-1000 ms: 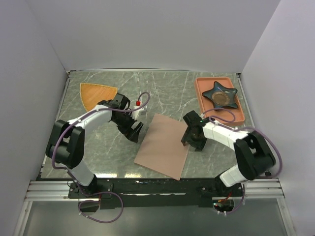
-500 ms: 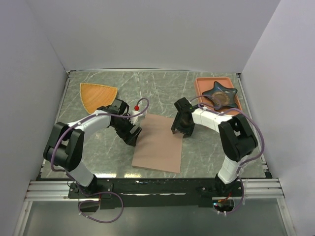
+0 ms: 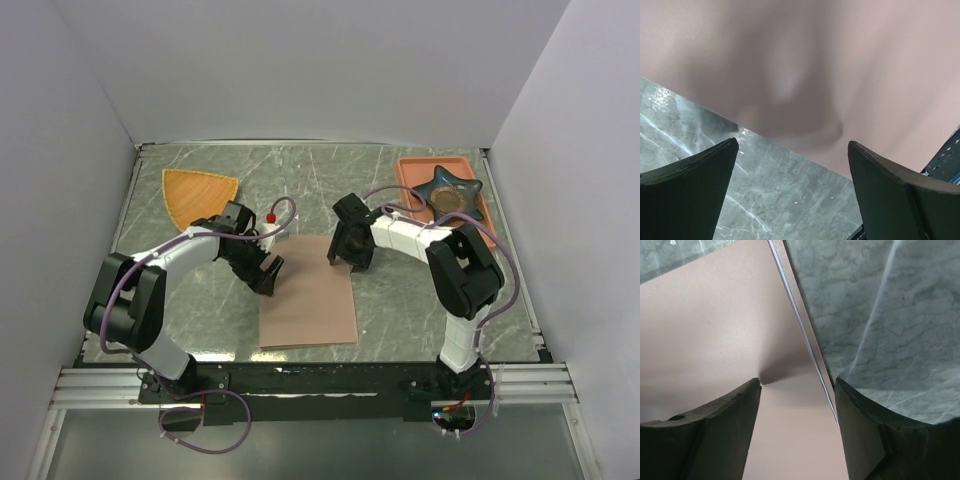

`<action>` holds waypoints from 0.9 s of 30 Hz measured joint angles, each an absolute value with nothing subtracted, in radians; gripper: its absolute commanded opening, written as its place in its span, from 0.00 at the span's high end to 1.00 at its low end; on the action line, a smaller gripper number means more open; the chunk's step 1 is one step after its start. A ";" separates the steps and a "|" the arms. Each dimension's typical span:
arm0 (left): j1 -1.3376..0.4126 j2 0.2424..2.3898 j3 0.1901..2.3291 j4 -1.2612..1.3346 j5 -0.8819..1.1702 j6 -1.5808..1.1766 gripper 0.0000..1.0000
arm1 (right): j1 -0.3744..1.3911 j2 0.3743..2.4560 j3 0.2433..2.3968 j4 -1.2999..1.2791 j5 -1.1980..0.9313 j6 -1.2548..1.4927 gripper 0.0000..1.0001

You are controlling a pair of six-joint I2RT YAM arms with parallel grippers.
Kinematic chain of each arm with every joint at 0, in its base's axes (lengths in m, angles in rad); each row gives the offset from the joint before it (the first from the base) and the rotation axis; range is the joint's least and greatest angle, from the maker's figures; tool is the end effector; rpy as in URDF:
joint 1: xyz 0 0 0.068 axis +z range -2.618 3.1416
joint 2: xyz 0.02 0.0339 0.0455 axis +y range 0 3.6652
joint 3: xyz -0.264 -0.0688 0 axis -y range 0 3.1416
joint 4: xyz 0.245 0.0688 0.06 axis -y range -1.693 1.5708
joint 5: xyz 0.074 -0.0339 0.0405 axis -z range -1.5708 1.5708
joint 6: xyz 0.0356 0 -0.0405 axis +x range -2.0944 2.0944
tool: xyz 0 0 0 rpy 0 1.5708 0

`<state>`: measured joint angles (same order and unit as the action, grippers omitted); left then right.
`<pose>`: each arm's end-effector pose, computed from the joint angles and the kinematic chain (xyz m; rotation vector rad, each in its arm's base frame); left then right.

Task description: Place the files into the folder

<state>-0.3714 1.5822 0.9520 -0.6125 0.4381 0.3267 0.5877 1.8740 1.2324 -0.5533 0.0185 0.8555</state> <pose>0.2653 -0.1195 0.1810 1.0394 2.5584 -0.6244 0.3093 0.2053 0.1650 0.3825 2.8022 0.3357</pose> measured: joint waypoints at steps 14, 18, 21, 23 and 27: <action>-0.366 1.522 1.175 -0.701 0.421 0.268 0.04 | 0.603 1.700 1.180 -0.590 0.112 0.681 0.00; -0.364 1.399 1.220 -0.742 0.402 0.235 0.04 | 0.667 1.547 1.183 -0.585 0.105 0.588 0.00; -0.364 1.341 1.238 -0.768 0.399 0.215 0.04 | 0.736 1.472 1.192 -0.584 0.104 0.551 0.00; -0.364 1.322 1.246 -0.796 0.407 0.209 0.04 | 0.780 1.448 1.188 -0.586 0.104 0.541 0.00; -0.363 1.311 1.250 -0.847 0.413 0.189 0.04 | 0.849 1.379 1.121 -0.582 0.104 0.534 0.01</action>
<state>-0.3634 1.3113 1.2503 -0.8467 0.4129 0.1890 0.8490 1.3792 1.1210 -0.5823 0.1036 0.5343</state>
